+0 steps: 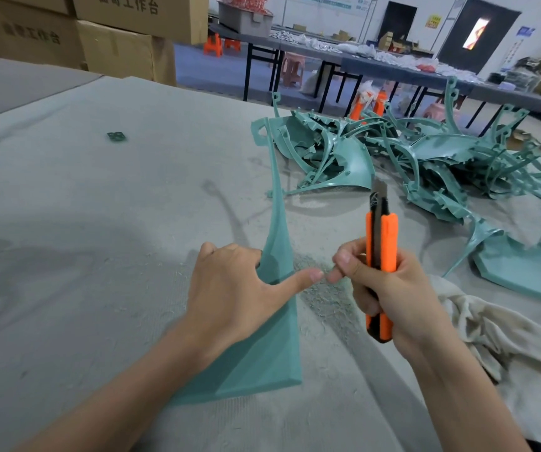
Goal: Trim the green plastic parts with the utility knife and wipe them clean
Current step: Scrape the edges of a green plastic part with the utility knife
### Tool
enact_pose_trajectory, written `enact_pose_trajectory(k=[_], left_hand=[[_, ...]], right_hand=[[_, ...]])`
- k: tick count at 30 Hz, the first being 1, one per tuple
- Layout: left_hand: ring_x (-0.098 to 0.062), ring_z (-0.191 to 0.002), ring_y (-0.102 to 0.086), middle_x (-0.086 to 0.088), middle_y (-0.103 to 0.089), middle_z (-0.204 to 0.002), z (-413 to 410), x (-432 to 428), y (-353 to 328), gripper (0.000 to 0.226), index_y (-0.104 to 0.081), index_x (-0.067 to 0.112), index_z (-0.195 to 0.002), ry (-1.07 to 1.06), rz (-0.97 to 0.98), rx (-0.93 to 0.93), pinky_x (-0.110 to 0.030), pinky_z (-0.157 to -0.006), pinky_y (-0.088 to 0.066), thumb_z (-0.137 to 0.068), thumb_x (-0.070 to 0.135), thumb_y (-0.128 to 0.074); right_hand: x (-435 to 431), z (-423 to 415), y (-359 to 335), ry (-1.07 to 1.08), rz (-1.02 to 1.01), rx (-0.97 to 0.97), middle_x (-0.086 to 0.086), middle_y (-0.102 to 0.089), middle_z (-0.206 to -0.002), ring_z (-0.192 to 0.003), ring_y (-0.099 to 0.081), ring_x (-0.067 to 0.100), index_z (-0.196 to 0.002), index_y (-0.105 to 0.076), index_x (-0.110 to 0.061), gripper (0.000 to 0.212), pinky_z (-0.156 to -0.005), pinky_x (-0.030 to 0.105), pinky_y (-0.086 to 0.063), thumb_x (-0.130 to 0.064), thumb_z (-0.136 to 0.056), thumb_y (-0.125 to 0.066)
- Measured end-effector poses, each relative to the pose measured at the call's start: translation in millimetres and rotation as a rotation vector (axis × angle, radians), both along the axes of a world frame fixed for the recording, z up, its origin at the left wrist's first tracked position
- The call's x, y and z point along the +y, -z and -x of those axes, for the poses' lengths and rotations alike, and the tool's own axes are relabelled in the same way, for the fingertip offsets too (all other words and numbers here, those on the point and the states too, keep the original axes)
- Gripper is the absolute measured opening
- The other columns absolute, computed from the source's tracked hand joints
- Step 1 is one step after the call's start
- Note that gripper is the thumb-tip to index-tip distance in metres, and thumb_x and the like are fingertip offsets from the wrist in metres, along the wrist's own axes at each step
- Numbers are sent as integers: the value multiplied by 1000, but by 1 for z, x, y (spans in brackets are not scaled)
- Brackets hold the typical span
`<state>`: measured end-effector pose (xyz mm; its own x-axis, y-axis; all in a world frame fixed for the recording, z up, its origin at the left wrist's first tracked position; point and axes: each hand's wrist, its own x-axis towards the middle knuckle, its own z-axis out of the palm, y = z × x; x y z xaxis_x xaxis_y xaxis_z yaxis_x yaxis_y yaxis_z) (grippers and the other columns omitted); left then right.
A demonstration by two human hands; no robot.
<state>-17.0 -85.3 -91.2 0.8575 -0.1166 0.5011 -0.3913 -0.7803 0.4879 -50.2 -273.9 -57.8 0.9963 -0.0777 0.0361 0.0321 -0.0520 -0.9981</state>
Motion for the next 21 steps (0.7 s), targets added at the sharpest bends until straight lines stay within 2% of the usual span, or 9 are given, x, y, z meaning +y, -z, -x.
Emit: enact_pose_trajectory(k=[3,6,8,10,12,15,18,19,21], left_hand=[[-7,-37,-23,11,-20,-36,1,0,1,73,-16,23,-45,14,7,17,-38,-68,-42,-75,86,-39],[-5,-43,-26,13,-22,-42,3,0,0,62,-18,26,-47,78,-5,-41,-34,-65,-33,-92,60,-42],[-13,-50,-28,10,-26,-49,5,0,0,49,-22,25,-52,152,-94,-92,-33,-63,-27,-95,41,-41],[-15,-55,-29,11,-27,-55,9,-2,-1,38,-30,25,-58,279,-143,-123,-30,-61,-21,-95,33,-37],[-11,-60,-32,15,-28,-58,12,-6,-2,33,-35,23,-62,380,-142,-123,-27,-61,-20,-94,33,-37],[-6,-81,-49,12,-55,-79,9,-3,-4,23,-59,19,-83,417,38,-86,-24,-70,-39,-90,39,-51],[-8,-97,-57,12,-63,-102,0,8,-14,35,-63,21,-105,338,299,-28,-21,-79,-45,-80,46,-62],[-7,-94,-60,13,-65,-100,-4,12,-18,39,-63,24,-104,319,449,84,-21,-78,-47,-74,48,-66],[-7,-79,-65,8,-70,-88,-14,19,-22,41,-65,23,-103,331,712,404,-24,-73,-50,-67,42,-73]], right_hand=[[-2,-2,1,73,57,14,2,-77,-90,-37,-30,6,-98,-72,-15,19,-37,17,-27,-1,-96,-59],[3,-2,2,41,94,29,-11,-76,-105,-38,-33,5,-116,-67,-25,32,-40,17,-32,-2,-95,-61],[7,0,4,-4,85,24,-12,-75,-83,-38,-32,7,-115,-68,-26,25,-42,20,-31,-15,-93,-67],[12,0,6,-3,82,5,-12,-57,-52,-39,-30,8,-108,-71,-21,18,-42,21,-28,-19,-90,-70],[14,-1,7,45,74,-21,-10,-44,-46,-39,-31,7,-94,-75,-15,7,-41,18,-28,-15,-89,-71],[12,-1,5,104,3,-46,-1,-42,-50,-39,-30,10,-78,-74,-12,9,-40,20,-26,-11,-87,-71],[5,1,-2,138,-66,-74,15,-50,-68,-41,-27,11,-69,-76,-26,18,-43,25,-22,-15,-83,-72],[3,1,-5,151,-80,-89,16,-51,-71,-41,-27,10,-68,-76,-28,17,-43,25,-22,-18,-80,-72],[-3,0,-8,161,-116,-130,7,-52,-61,-40,-28,9,-74,-77,-22,6,-41,20,-23,-23,-76,-72]])
